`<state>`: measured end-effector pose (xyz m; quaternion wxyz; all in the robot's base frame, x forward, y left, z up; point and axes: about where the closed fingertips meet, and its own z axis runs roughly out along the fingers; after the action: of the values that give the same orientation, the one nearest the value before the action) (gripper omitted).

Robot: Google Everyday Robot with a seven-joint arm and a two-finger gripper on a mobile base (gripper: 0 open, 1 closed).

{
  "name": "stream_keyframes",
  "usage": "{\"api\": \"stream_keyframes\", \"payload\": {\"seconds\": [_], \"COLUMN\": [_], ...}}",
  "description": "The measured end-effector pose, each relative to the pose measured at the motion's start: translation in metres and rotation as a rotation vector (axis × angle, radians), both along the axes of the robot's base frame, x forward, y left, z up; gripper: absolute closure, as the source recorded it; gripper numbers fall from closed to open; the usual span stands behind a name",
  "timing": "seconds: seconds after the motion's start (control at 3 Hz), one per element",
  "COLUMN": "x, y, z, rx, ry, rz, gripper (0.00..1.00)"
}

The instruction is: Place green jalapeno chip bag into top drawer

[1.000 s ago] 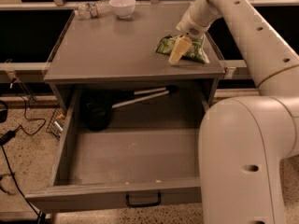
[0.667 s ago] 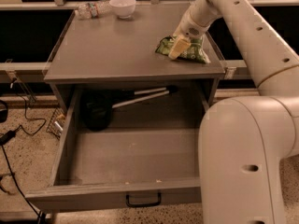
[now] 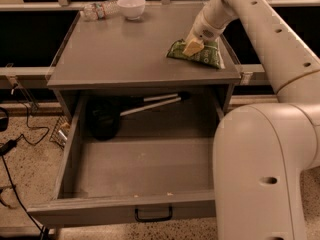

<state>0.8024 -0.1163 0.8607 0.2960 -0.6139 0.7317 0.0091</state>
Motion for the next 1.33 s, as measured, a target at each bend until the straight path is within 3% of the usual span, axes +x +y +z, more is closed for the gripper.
{"api": "stream_keyframes", "payload": {"seconds": [0.33,1.0,1.33], "x": [0.0,-0.024,-0.054], "y": [0.0,-0.002,-0.014], "z": [0.0,0.015,0.036], "rx": [0.0,0.012,0.025], "ry": [0.0,0.018,0.012], "rz": [0.0,0.015,0.011], "gripper": [1.0,1.0,1.0]}}
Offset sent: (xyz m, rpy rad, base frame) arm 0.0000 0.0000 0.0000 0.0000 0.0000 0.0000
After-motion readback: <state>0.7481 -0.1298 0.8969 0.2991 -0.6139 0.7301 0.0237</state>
